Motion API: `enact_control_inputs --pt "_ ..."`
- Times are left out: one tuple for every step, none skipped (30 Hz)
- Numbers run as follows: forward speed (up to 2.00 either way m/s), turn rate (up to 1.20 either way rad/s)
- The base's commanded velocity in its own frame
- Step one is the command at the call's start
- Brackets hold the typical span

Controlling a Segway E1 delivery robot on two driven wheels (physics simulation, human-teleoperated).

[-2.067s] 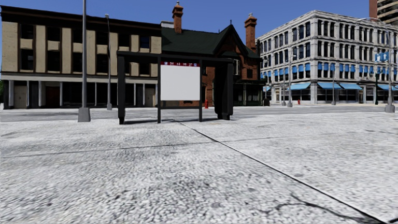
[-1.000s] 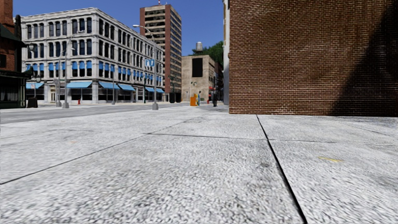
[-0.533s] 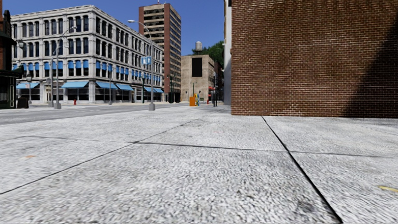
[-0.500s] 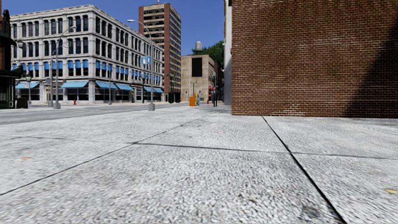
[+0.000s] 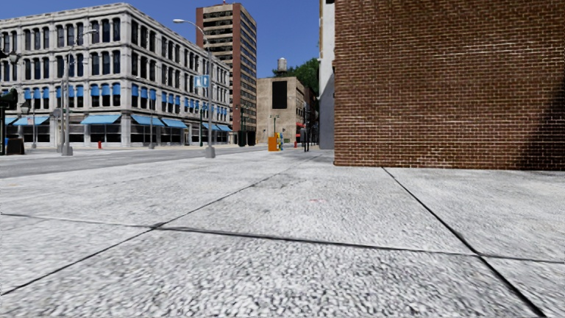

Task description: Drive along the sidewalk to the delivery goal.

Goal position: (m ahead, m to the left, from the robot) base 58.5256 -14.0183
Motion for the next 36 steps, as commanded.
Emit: enact_control_inputs --pt "2.00 0.00" --pt "2.00 0.00" --pt "2.00 0.00" --pt "2.00 0.00" --pt "2.00 0.00" --pt "2.00 0.00" --pt "2.00 0.00" --pt "2.00 0.00" --pt "2.00 0.00" --pt "2.00 0.00" --pt "2.00 0.00" --pt "2.00 0.00" --pt "2.00 0.00" --pt "2.00 0.00" --pt "2.00 0.00" --pt "2.00 0.00" --pt "2.00 0.00" --pt "2.00 0.00" --pt "2.00 0.00" --pt "2.00 0.00" --pt "2.00 0.00" --pt "2.00 0.00" --pt "2.00 0.00" --pt "2.00 0.00" --pt "2.00 0.00" --pt "2.00 0.00" --pt "2.00 0.00" --pt "2.00 0.00" --pt "2.00 0.00" --pt "2.00 0.00" --pt "2.00 0.00" --pt "2.00 0.00" --pt "2.00 0.00" --pt "2.00 0.00" --pt "2.00 0.00" --pt "2.00 0.00"
